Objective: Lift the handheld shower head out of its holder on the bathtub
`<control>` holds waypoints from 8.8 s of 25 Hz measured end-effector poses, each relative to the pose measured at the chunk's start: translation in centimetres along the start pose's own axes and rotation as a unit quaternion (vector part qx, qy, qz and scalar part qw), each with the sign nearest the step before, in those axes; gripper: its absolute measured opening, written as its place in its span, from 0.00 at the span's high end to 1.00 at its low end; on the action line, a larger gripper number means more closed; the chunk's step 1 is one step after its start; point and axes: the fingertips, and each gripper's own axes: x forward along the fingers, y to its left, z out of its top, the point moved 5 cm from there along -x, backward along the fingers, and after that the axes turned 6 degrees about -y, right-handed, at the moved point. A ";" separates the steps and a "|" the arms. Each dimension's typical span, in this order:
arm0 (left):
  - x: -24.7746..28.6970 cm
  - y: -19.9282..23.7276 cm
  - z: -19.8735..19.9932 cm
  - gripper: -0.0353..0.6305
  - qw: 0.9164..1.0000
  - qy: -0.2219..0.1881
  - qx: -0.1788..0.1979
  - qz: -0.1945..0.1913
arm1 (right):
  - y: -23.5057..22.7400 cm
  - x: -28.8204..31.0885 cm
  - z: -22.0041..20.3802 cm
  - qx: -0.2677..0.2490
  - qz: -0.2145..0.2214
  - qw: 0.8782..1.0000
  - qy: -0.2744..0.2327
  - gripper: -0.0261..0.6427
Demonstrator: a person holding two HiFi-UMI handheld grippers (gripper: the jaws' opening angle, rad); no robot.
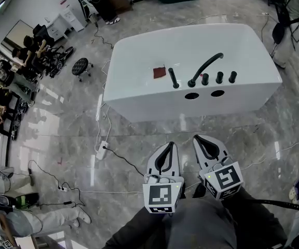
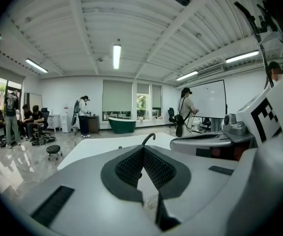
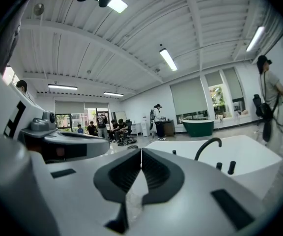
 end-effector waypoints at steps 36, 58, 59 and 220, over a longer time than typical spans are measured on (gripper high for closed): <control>13.4 13.4 -0.1 0.94 0.995 0.016 -0.029 -0.091 | -2.5 17.2 2.0 -0.023 -0.082 0.996 0.023 0.95; 25.0 9.7 0.9 0.94 0.996 0.048 0.005 -0.069 | -15.4 20.8 2.0 0.038 -0.071 0.997 0.010 0.96; 25.3 9.5 1.1 0.94 0.997 0.048 0.006 -0.067 | -15.9 20.9 2.1 0.040 -0.068 0.997 0.010 0.96; 42.0 26.2 4.2 0.94 0.997 0.009 -0.036 -0.069 | -18.2 42.9 7.1 -0.101 -0.057 0.993 -0.001 0.76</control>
